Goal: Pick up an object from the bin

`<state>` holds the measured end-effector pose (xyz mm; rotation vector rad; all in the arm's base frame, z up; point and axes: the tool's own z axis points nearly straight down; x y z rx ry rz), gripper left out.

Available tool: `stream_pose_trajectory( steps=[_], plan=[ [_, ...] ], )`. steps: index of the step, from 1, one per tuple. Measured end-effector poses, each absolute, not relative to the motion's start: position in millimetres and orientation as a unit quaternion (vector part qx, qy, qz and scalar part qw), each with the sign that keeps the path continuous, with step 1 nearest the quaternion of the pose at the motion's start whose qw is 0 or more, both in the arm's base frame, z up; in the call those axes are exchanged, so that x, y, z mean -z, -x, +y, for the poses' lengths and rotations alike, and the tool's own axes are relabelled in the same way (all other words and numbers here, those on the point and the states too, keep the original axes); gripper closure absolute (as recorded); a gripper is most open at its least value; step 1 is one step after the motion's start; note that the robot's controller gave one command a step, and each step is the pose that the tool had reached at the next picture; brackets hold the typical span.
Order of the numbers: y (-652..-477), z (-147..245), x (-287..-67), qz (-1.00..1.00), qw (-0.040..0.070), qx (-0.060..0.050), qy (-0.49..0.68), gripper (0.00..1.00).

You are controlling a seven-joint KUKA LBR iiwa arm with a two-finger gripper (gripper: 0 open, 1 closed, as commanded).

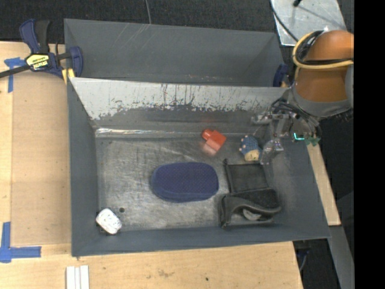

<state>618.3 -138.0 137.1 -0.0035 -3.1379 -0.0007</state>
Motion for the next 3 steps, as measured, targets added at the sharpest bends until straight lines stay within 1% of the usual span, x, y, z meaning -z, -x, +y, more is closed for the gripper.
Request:
stream_pose_trajectory(
  steps=[1, 2, 3],
  plan=[
    [-612.7, -141.6, -73.3, -0.996, -0.005, -0.001, -0.084, 0.00],
    [-614.4, -141.2, -75.3, -0.996, -0.008, -0.001, -0.085, 1.00],
    [-614.0, -138.5, -214.4, -0.995, -0.007, -0.002, -0.104, 1.00]
  ],
)
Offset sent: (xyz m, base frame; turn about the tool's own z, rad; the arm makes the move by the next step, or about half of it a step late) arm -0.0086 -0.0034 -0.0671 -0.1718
